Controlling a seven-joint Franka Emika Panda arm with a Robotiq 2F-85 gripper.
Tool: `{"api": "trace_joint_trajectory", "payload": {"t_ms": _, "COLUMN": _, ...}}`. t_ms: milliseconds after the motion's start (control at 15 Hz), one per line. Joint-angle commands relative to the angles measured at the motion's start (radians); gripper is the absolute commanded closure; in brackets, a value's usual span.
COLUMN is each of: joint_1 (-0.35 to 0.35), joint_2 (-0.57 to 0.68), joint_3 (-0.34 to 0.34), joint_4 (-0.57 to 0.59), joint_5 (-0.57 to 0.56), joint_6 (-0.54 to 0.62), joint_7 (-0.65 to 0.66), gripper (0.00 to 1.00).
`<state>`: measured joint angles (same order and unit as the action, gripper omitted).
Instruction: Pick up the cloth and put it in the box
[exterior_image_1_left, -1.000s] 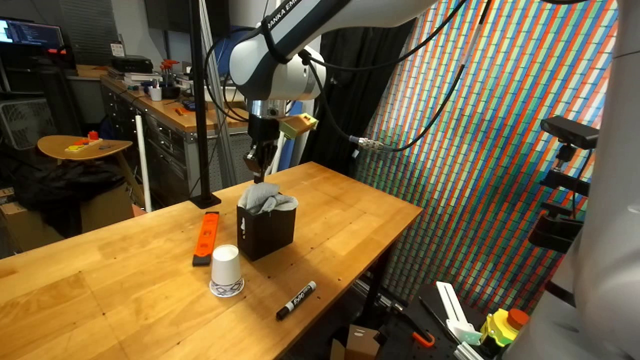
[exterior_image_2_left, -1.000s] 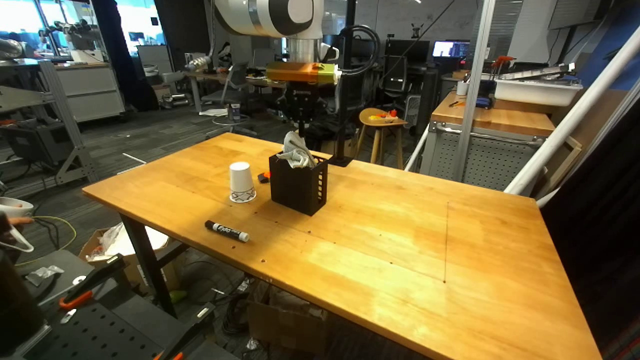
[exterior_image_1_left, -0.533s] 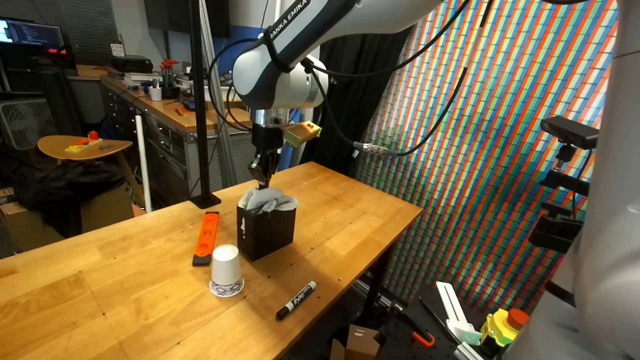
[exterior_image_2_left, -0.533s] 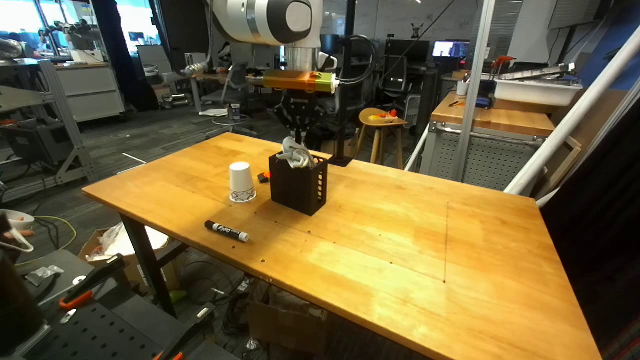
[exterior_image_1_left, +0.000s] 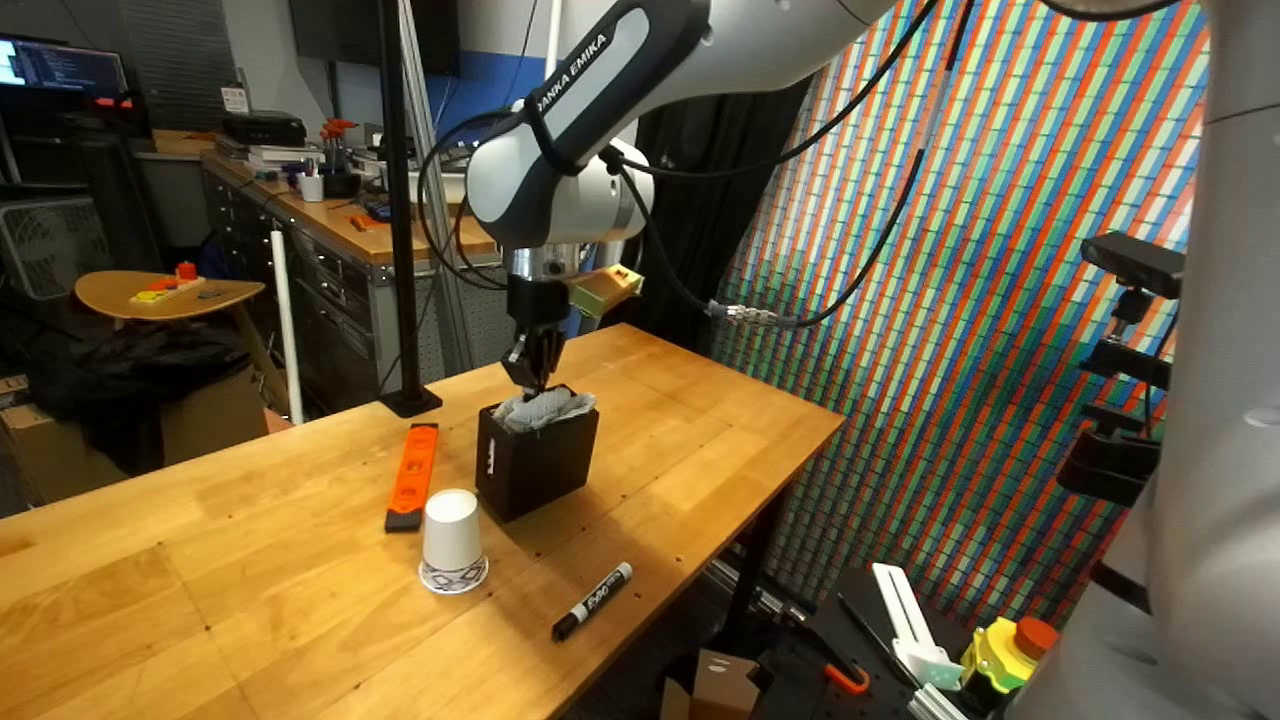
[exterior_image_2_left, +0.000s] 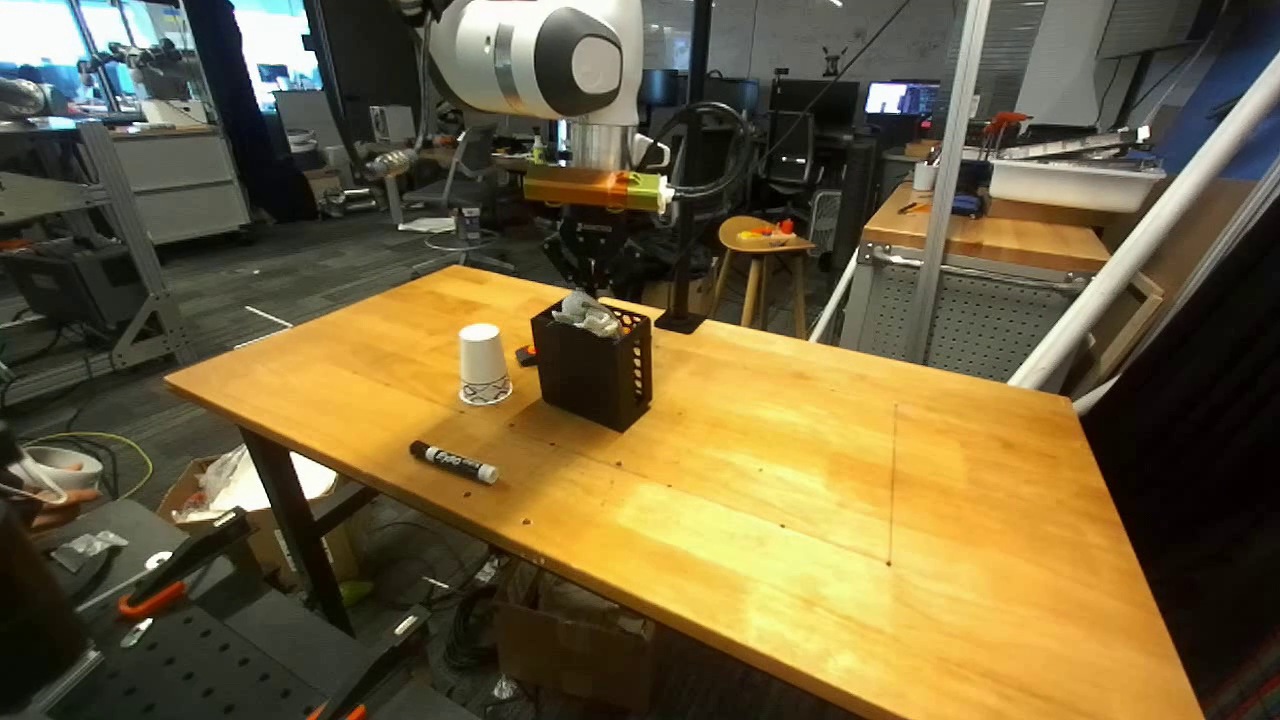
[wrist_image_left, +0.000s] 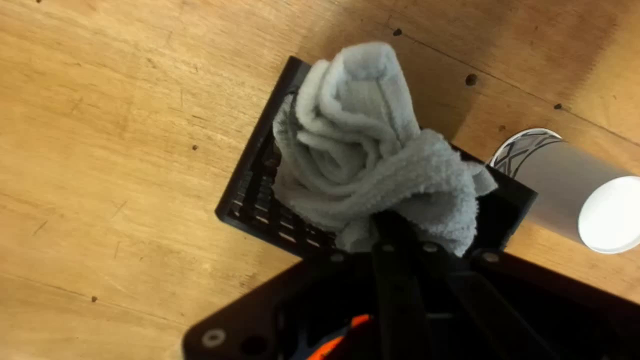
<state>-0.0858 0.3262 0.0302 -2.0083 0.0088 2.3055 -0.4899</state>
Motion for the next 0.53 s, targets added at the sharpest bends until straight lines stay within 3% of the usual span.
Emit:
{"api": "trace_joint_trajectory", "payload": {"t_ms": 0, "joint_1": 0.002, "joint_2": 0.040, "joint_3": 0.002, "joint_4": 0.022, "joint_5": -0.015, "joint_6": 0.012, "joint_7": 0.021, "gripper": 1.00}}
{"api": "trace_joint_trajectory", "payload": {"t_ms": 467, "joint_1": -0.005, "joint_2": 0.099, "joint_3": 0.008, "joint_4": 0.033, "joint_5": -0.002, "joint_6": 0.009, "joint_7": 0.029, "gripper": 1.00}}
